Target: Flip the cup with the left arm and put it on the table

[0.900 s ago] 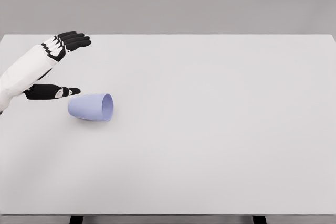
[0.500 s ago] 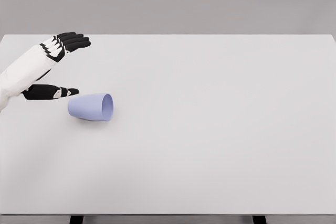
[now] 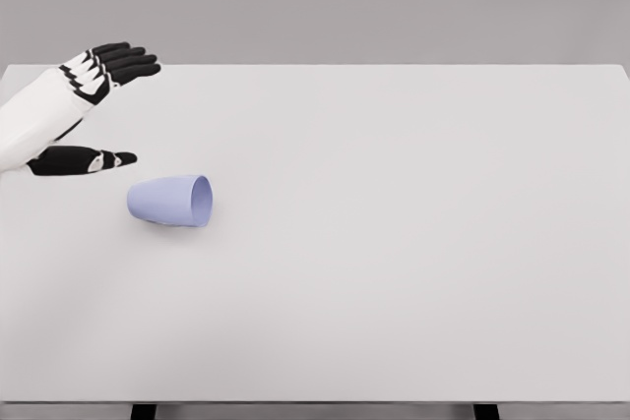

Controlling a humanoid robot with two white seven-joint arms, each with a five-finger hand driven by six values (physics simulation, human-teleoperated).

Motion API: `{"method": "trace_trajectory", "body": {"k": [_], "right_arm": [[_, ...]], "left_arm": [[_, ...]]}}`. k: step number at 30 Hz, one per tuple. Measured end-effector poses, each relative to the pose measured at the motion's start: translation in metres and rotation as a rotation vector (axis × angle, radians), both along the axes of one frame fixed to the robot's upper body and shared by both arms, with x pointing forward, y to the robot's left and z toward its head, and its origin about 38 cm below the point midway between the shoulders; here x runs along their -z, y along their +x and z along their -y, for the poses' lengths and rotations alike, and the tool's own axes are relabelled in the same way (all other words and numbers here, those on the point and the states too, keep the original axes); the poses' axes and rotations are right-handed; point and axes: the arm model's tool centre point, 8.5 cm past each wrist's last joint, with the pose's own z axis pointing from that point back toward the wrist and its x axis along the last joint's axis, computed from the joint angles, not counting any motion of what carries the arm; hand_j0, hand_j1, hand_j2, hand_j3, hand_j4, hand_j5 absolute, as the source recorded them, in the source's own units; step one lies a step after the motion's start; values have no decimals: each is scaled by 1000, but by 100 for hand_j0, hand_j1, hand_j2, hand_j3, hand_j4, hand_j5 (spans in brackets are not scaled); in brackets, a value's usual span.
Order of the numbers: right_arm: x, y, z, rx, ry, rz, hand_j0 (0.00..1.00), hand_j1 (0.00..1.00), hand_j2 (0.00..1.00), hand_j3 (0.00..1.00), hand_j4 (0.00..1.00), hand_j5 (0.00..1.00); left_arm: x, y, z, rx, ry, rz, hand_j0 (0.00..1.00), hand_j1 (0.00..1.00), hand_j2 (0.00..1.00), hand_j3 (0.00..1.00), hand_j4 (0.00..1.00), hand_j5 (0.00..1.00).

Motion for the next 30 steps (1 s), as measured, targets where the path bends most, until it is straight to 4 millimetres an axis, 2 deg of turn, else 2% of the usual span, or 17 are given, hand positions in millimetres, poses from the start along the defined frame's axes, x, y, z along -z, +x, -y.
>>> {"method": "trace_trajectory", "body": {"k": [7,14,18,23,30], "right_arm": [[0,0,0,0,0,0,100,100,100,100,100,100],[0,0,0,0,0,0,100,100,100,100,100,100],[0,0,0,0,0,0,100,100,100,100,100,100],[0,0,0,0,0,0,100,100,100,100,100,100],[0,0,0,0,0,0,100,100,100,100,100,100]], "left_arm": [[-2,1,-1,-6,-9,6,100,100,100,100,100,100],[27,-18,-8,1,53,-105,100,100,100,100,100,100],[27,-23,-16,6,92,-142,100,100,100,100,100,100],[30,-29,-24,27,48,-271,100,100,100,100,100,100],[39,-33,-24,34,-63,-380,100,100,100,100,100,100]]}}
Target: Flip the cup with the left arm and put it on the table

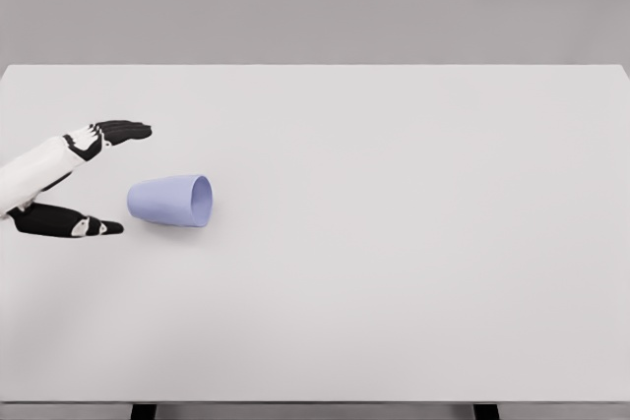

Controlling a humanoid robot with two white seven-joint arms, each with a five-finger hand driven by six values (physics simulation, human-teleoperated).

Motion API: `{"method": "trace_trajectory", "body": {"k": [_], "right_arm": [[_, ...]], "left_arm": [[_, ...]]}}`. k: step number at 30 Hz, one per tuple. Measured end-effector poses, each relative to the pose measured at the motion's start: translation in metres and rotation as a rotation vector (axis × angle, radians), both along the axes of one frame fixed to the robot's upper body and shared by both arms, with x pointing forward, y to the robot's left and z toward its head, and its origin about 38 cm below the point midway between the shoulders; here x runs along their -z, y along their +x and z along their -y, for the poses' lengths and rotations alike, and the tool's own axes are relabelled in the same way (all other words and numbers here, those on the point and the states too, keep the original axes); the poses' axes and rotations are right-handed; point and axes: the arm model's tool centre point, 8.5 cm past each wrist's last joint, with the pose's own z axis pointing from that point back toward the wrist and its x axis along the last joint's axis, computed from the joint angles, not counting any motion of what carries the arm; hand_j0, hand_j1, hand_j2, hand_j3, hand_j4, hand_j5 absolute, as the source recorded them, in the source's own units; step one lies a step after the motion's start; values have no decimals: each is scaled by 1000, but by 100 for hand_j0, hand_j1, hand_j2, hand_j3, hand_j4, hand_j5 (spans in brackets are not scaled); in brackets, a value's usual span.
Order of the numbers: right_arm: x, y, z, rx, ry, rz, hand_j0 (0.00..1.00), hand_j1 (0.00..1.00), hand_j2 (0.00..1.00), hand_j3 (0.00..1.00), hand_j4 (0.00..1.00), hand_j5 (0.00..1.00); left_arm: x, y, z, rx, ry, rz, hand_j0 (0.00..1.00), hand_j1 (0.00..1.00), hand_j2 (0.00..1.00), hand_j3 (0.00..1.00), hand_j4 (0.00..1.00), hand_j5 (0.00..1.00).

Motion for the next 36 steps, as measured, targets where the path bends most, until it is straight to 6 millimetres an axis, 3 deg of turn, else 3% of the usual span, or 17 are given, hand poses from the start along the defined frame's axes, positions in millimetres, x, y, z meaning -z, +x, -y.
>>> {"method": "trace_trajectory", "body": {"k": [10,15,22,26,36], "right_arm": [[0,0,0,0,0,0,100,100,100,100,100,100],[0,0,0,0,0,0,100,100,100,100,100,100],[0,0,0,0,0,0,100,100,100,100,100,100],[0,0,0,0,0,0,100,100,100,100,100,100],[0,0,0,0,0,0,100,100,100,100,100,100]], "left_arm": [[22,2,10,-48,-63,-87,100,100,100,100,100,100],[37,10,16,-136,-58,-150,100,100,100,100,100,100],[37,32,36,-178,-41,-176,100,100,100,100,100,100],[56,30,45,-193,-26,-240,100,100,100,100,100,100],[67,29,46,-217,4,-291,100,100,100,100,100,100]]}}
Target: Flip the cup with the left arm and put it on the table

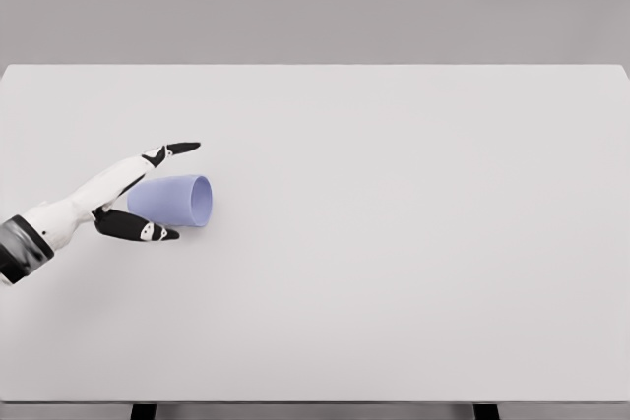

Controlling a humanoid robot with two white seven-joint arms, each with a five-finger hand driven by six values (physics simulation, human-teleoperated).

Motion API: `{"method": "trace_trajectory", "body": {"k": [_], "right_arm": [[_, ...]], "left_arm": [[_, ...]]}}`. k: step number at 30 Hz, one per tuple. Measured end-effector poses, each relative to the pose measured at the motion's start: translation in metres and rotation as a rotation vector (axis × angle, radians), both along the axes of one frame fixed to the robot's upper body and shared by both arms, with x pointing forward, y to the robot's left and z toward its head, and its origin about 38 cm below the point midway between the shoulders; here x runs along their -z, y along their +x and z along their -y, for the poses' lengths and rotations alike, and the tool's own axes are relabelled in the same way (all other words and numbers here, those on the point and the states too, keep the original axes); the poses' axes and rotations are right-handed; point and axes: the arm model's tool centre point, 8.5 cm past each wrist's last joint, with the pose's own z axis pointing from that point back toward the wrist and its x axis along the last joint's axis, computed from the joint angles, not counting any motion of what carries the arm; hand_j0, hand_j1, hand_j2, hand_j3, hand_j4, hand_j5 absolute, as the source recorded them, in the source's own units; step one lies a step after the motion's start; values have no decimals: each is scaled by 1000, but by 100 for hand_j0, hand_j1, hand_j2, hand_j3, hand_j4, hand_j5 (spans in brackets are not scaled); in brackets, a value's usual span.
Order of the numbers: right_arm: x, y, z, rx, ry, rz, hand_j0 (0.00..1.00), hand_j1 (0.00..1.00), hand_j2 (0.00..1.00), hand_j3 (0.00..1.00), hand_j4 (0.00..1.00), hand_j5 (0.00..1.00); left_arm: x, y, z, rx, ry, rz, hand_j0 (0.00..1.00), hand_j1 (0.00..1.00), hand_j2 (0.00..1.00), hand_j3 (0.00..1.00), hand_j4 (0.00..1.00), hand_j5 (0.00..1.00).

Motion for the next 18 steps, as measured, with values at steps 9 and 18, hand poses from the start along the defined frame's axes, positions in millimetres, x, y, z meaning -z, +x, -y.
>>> {"method": "trace_trajectory", "body": {"k": [9,18], "right_arm": [[0,0,0,0,0,0,100,100,100,100,100,100],[0,0,0,0,0,0,100,100,100,100,100,100]], "left_arm": [[1,5,1,-32,15,-18,100,100,100,100,100,100],[6,9,9,-41,28,-42,100,100,100,100,100,100]]}}
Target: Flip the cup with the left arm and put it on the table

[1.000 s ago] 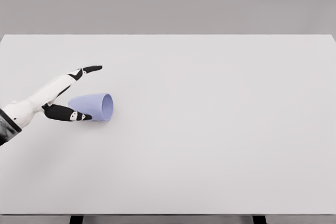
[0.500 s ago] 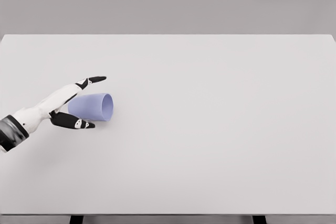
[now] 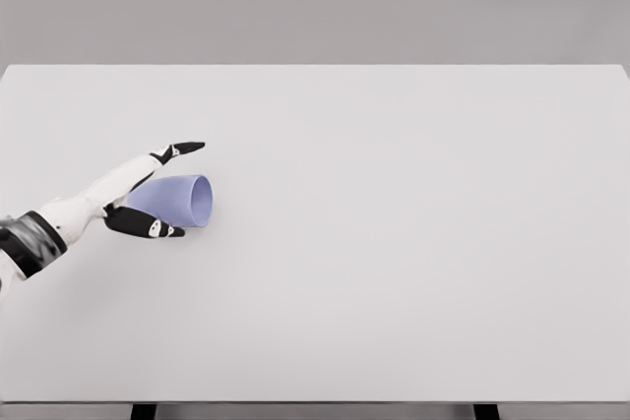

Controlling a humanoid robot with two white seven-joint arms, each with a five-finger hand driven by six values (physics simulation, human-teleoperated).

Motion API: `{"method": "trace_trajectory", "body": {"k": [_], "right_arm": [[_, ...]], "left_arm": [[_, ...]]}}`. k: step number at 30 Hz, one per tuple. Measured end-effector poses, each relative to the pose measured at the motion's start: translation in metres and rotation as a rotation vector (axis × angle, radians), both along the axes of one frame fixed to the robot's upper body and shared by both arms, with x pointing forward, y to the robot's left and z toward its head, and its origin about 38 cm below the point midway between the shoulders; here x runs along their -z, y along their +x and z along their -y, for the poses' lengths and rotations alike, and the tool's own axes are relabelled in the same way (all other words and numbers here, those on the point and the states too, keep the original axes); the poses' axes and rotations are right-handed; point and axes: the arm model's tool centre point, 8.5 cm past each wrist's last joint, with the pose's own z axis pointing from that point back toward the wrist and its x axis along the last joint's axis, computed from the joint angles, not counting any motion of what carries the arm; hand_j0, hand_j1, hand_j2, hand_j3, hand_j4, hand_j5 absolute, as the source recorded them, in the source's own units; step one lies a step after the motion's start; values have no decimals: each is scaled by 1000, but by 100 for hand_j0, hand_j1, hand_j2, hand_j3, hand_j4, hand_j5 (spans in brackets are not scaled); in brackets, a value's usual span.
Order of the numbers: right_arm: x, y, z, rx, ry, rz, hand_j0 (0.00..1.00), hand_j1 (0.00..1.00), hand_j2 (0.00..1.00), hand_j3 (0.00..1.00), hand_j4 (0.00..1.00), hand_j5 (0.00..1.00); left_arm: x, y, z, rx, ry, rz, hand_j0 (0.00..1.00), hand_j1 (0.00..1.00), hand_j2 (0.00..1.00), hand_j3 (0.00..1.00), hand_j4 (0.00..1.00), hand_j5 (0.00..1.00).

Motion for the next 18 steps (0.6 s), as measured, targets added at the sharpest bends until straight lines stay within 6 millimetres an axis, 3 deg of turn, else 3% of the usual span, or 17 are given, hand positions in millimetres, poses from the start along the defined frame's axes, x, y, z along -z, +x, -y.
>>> {"method": "trace_trajectory", "body": {"k": [18], "right_arm": [[0,0,0,0,0,0,100,100,100,100,100,100]], "left_arm": [[5,5,3,-41,25,-32,100,100,100,100,100,100]]}}
